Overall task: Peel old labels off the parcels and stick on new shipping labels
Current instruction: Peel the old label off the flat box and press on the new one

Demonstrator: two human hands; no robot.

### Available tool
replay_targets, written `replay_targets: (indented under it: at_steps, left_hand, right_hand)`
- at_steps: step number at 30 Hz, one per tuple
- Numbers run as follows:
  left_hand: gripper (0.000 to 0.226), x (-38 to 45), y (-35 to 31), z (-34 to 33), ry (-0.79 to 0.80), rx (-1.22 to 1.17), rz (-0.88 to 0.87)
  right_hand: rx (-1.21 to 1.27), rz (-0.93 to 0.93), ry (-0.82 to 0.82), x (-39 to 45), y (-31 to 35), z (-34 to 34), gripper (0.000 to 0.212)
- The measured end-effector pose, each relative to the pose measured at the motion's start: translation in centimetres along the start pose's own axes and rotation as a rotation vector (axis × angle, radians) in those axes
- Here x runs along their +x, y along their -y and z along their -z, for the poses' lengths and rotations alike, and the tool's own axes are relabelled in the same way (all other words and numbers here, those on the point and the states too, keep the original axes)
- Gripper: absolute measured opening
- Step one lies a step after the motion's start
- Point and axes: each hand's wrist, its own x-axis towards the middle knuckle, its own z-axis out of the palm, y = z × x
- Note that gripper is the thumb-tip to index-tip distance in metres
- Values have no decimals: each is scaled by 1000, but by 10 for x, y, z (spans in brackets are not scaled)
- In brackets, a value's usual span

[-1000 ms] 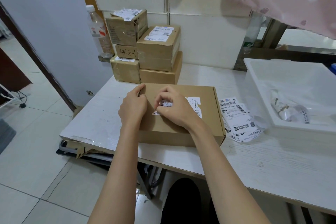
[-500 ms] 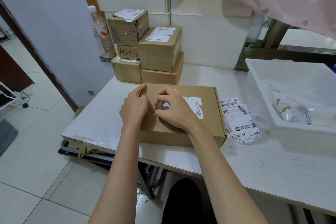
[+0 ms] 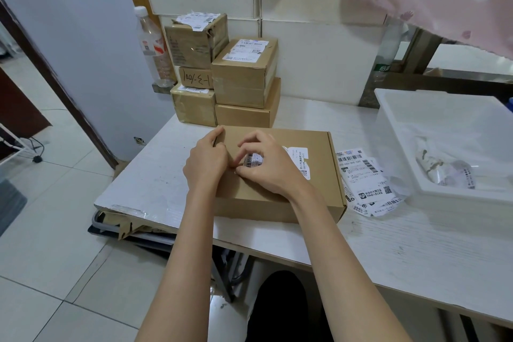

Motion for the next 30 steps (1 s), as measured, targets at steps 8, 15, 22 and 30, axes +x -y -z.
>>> replay_targets:
  at_steps: [8,15,22,30]
  left_hand:
    - [54,0,1,0,-1,1,-8]
    - [54,0,1,0,-7,-5,-9]
    - [54,-1,0,0,-11,-1,-5]
    - [54,-2,-1,0,-15,13,-4]
  right_hand:
    - [-35,-9,54,2,-2,2,12]
    - [183,-86,59,-1,2,9,22]
    - [232,-54,-141,-2,4,5,31]
    - [-288,128,-236,-5,5,-8,52]
